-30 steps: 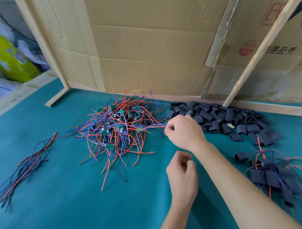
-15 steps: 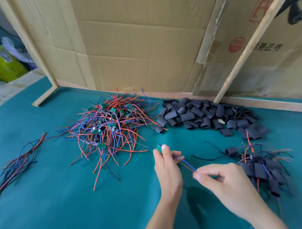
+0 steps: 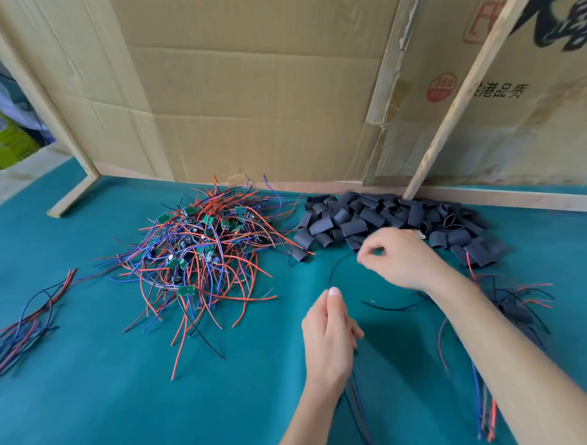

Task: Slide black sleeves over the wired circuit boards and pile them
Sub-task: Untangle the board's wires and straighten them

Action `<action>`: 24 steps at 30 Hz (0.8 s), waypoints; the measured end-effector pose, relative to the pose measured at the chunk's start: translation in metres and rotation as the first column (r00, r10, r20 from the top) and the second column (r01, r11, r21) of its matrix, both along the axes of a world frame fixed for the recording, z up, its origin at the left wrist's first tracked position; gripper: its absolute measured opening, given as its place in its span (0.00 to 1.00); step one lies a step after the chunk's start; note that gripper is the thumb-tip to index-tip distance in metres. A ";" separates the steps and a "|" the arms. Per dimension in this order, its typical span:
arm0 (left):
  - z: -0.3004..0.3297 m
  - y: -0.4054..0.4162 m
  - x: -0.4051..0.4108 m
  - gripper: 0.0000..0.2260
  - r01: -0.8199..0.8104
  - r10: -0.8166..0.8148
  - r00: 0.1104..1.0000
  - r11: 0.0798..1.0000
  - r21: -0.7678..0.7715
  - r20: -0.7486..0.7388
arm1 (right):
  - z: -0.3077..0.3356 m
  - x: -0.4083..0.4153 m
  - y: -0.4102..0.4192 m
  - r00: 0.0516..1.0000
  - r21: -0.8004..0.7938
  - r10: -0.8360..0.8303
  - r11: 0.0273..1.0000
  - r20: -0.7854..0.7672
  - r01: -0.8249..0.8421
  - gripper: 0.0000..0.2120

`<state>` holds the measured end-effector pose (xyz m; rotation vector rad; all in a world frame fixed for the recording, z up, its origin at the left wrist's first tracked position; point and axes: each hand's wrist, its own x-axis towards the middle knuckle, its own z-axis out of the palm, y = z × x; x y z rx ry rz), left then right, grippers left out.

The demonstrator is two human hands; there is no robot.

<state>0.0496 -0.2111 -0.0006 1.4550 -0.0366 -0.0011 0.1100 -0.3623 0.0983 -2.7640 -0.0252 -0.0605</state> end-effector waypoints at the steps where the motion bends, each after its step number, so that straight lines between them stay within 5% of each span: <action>1: 0.002 0.001 0.000 0.20 0.026 -0.026 1.000 1.000 0.015 0.006 | -0.004 0.019 0.000 1.000 -0.105 0.005 0.994 -0.006 -0.005 0.08; 5: 0.002 0.004 -0.001 0.20 0.051 -0.051 0.999 0.999 -0.014 0.004 | -0.025 0.062 0.004 0.963 -0.352 -0.047 0.934 -0.266 -0.052 0.22; 9: 0.005 0.005 -0.002 0.19 0.052 -0.052 0.999 0.999 -0.005 0.008 | -0.035 0.063 0.010 0.980 -0.379 -0.047 0.925 -0.195 -0.032 0.13; 12: 0.007 0.006 -0.002 0.17 0.051 -0.051 0.998 0.999 -0.009 0.028 | -0.030 0.053 0.011 0.994 -0.306 -0.057 0.952 -0.096 0.025 0.22; 15: 0.005 0.006 -0.003 0.18 0.044 -0.042 0.997 0.999 -0.030 0.063 | -0.014 0.035 0.006 0.983 -0.059 -0.122 0.990 0.134 0.131 0.18; 18: 0.002 0.006 0.000 0.17 0.013 -0.010 0.994 0.999 -0.030 0.108 | -0.006 -0.005 -0.001 0.898 0.330 -0.330 0.916 0.293 0.229 0.08; 21: -0.002 0.003 0.003 0.15 -0.006 0.005 0.990 1.000 0.009 0.143 | -0.018 -0.052 0.010 0.881 0.636 -0.426 0.743 0.207 0.210 0.06; 24: 0.000 0.001 0.001 0.16 0.020 -0.031 0.991 0.996 0.083 0.130 | -0.043 -0.076 0.032 0.938 0.755 -0.326 0.644 0.120 0.127 0.13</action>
